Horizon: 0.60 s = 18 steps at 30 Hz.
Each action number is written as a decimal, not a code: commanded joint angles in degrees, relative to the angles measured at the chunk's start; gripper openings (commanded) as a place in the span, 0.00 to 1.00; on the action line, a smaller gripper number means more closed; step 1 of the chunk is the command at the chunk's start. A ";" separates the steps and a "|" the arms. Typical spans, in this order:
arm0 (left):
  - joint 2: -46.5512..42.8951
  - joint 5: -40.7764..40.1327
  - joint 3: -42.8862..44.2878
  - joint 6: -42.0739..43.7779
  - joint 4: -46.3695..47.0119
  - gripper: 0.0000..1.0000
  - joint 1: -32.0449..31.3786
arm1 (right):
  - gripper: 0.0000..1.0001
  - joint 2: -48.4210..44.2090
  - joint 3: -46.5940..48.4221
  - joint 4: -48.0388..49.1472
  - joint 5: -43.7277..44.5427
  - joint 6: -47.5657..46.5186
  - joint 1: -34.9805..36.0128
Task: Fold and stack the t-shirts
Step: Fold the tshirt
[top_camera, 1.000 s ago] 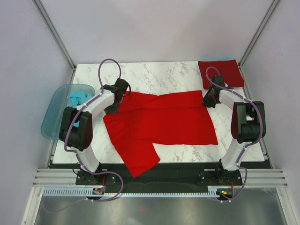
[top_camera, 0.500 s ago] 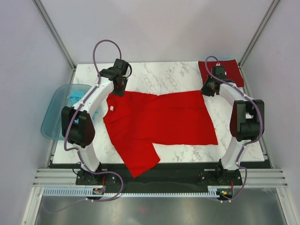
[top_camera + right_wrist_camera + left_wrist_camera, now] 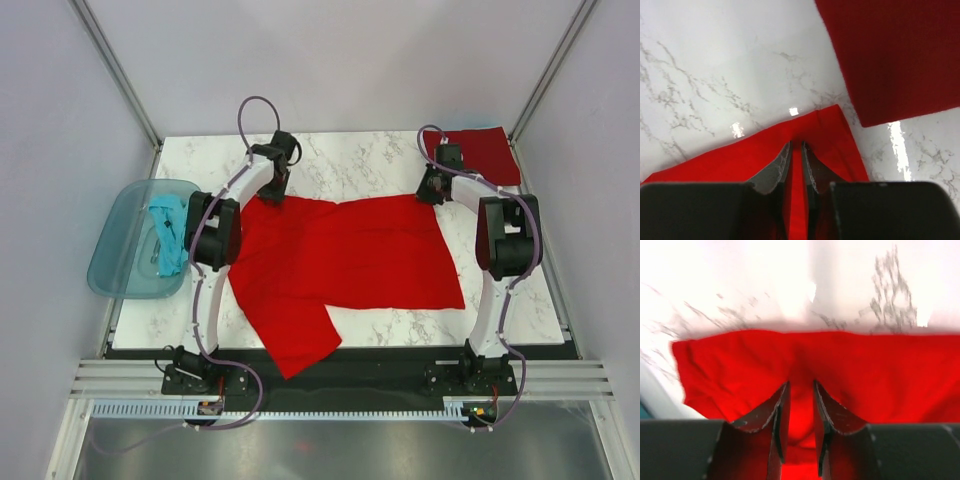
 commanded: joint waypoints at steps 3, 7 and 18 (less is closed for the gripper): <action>2.92 -6.92 3.90 -3.70 0.42 0.33 3.26 | 0.18 2.00 3.51 0.05 8.88 -2.96 -0.06; 4.42 -9.39 3.64 -5.72 0.42 0.33 5.90 | 0.17 3.68 5.97 -1.45 12.41 -2.70 -0.06; 7.23 -7.30 8.28 -8.27 0.51 0.33 9.95 | 0.17 8.77 10.36 -2.95 16.10 -0.50 -0.06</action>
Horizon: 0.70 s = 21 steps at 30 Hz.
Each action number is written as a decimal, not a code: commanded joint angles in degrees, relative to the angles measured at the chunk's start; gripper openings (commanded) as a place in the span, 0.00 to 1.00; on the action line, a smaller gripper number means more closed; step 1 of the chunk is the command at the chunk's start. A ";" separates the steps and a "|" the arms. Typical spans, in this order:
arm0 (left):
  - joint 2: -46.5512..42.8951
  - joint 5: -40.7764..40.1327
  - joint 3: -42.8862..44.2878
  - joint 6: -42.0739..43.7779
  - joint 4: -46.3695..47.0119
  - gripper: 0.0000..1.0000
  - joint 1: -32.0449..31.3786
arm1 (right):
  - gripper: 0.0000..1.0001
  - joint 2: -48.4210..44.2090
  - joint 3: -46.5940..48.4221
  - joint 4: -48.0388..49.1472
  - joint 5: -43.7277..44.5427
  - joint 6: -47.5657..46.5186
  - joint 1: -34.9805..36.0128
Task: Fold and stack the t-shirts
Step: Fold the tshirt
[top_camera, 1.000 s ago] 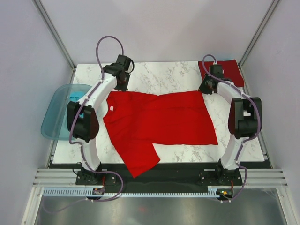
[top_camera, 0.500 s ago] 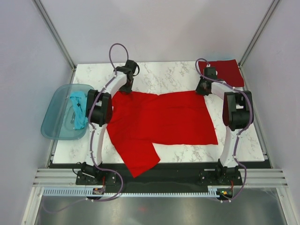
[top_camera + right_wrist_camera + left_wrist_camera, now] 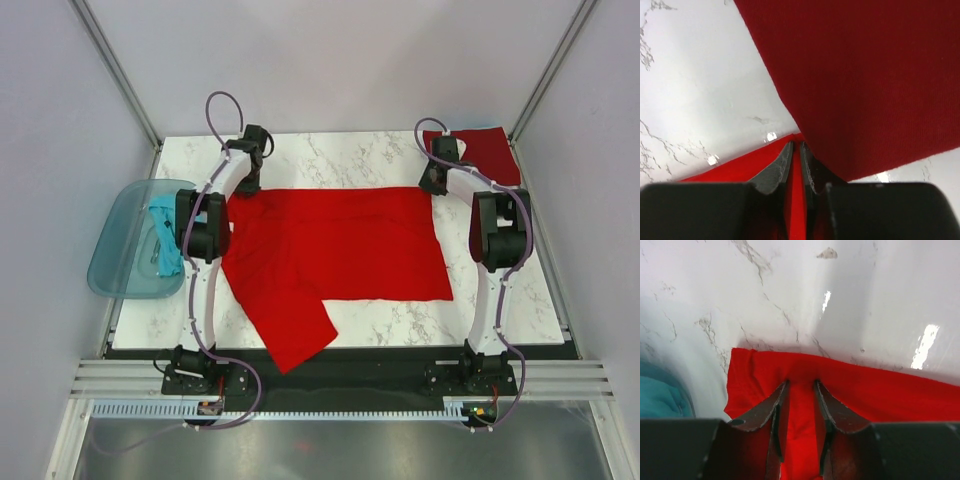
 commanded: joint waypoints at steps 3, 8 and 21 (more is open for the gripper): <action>3.17 2.59 3.88 -5.21 0.09 0.34 1.62 | 0.17 3.42 3.06 -1.64 2.93 0.64 -0.30; 1.50 8.67 6.60 -5.31 0.18 0.34 1.62 | 0.20 3.43 5.61 -0.76 -4.02 -1.21 -0.04; -25.35 25.26 -9.86 -1.61 0.70 0.36 0.31 | 0.23 -13.26 -1.92 -8.23 -7.88 3.53 3.39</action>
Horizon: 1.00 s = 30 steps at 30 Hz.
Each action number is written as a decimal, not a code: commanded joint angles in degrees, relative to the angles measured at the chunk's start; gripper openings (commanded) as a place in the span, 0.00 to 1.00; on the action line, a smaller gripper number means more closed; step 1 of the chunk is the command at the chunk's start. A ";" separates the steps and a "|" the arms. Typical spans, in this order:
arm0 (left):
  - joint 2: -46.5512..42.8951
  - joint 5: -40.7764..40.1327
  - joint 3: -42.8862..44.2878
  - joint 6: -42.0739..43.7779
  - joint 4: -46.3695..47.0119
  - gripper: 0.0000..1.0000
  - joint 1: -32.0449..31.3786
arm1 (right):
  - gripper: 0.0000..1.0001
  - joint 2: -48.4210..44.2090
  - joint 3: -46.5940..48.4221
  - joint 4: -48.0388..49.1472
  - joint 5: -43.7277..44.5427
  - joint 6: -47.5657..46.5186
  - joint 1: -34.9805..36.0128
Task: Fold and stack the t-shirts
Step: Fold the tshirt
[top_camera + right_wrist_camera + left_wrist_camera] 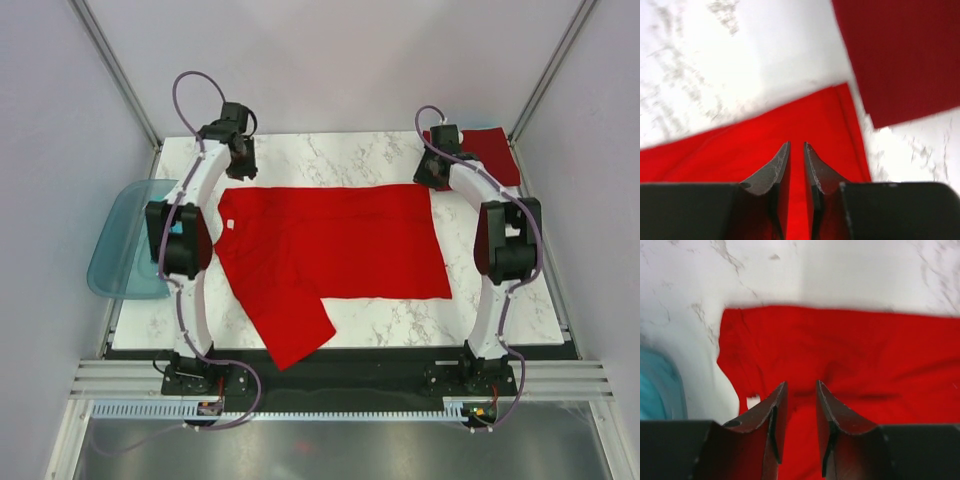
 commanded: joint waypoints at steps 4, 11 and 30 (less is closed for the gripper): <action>-22.72 14.83 -22.40 1.75 3.45 0.35 -4.42 | 0.23 -12.21 -11.76 -2.24 -1.95 3.93 2.32; -36.38 23.37 -50.25 -2.72 13.99 0.35 -7.77 | 0.22 -17.59 -25.46 -2.15 -0.19 4.81 2.33; -33.22 5.88 -63.83 -3.08 14.62 0.35 -9.61 | 0.22 -18.74 -30.94 -1.62 11.33 0.51 1.36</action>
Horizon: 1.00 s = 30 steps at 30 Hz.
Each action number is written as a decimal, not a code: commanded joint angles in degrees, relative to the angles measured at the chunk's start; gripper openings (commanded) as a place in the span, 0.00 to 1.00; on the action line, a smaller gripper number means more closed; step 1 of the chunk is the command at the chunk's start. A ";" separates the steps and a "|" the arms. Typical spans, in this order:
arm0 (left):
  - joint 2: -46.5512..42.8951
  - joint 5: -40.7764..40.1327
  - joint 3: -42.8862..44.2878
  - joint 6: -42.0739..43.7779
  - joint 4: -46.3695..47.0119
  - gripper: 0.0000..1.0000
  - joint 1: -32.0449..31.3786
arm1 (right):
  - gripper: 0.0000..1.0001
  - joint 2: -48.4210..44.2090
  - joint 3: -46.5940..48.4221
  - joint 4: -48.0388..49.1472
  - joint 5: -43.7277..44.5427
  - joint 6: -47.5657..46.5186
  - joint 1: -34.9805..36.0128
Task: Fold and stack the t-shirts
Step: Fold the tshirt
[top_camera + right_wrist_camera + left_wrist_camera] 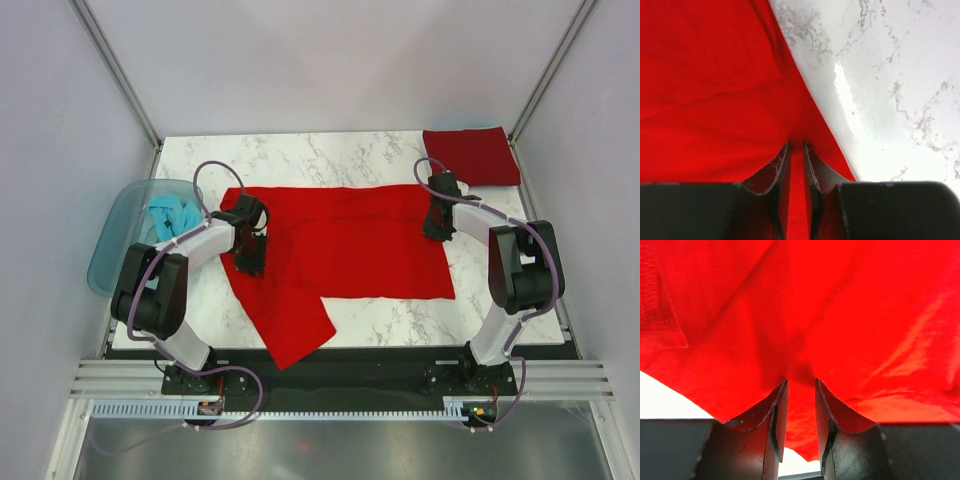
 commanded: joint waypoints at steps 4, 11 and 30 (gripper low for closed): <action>-1.22 -4.23 0.32 -1.11 0.30 0.35 -1.36 | 0.23 -2.01 2.14 -1.67 1.86 -1.79 -1.07; -9.31 -0.25 4.00 0.29 0.39 0.38 -1.18 | 0.25 -2.99 7.84 -1.32 -2.54 -0.21 -0.72; 28.20 -6.77 51.20 -0.85 0.39 0.33 4.88 | 0.28 10.11 20.43 -0.62 4.58 4.37 -0.37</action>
